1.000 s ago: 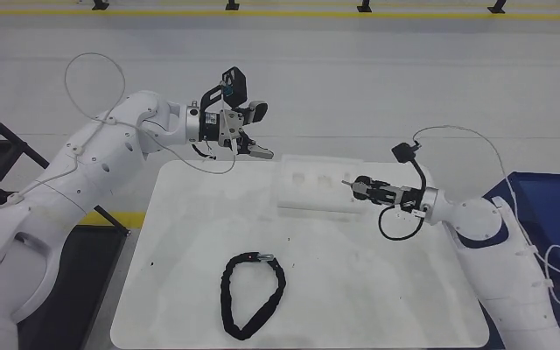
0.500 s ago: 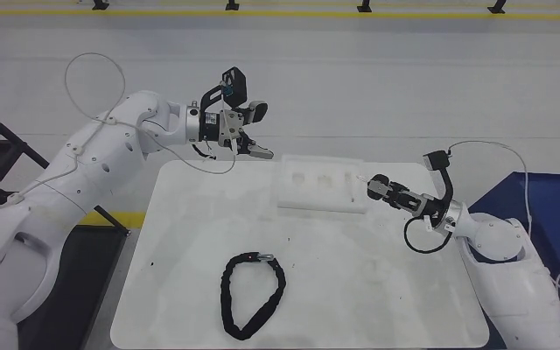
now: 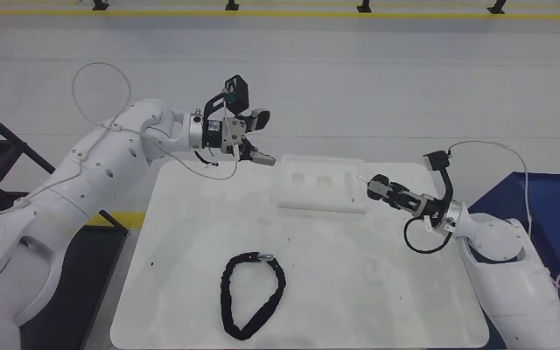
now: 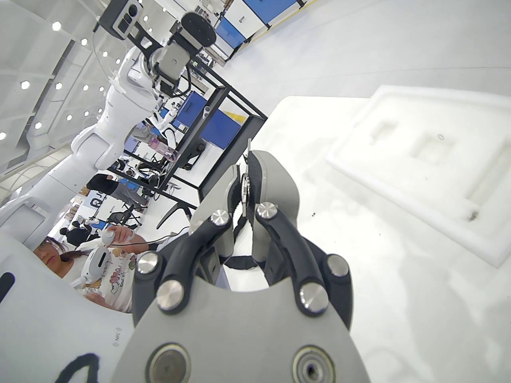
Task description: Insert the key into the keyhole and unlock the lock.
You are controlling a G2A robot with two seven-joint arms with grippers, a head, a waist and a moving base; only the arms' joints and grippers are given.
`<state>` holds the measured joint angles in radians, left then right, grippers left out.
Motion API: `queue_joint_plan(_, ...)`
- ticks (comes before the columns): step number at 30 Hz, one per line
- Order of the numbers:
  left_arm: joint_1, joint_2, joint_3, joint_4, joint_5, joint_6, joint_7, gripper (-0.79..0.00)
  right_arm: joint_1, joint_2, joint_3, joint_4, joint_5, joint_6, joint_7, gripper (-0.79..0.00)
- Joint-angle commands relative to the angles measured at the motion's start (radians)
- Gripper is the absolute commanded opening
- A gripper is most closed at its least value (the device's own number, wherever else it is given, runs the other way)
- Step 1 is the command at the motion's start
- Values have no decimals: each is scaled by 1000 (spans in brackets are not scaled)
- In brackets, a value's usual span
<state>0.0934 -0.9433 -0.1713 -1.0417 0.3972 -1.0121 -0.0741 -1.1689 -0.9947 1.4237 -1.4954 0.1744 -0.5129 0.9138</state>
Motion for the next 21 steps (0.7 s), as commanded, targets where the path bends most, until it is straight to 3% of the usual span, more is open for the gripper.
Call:
queue_joint_plan(1, 24, 3, 0, -4, 50, 0, -1, 0, 0, 0, 0, 0, 0, 0, 0, -785)
queue_joint_plan(13, 153, 20, 1, -29, 173, 0, 24, 0, 0, 0, 0, 0, 0, 0, 0, -785)
queue_joint_plan(21, 242, 3, 1, -29, 232, 0, -14, 0, 0, 0, 0, 0, 0, 0, 0, -785)
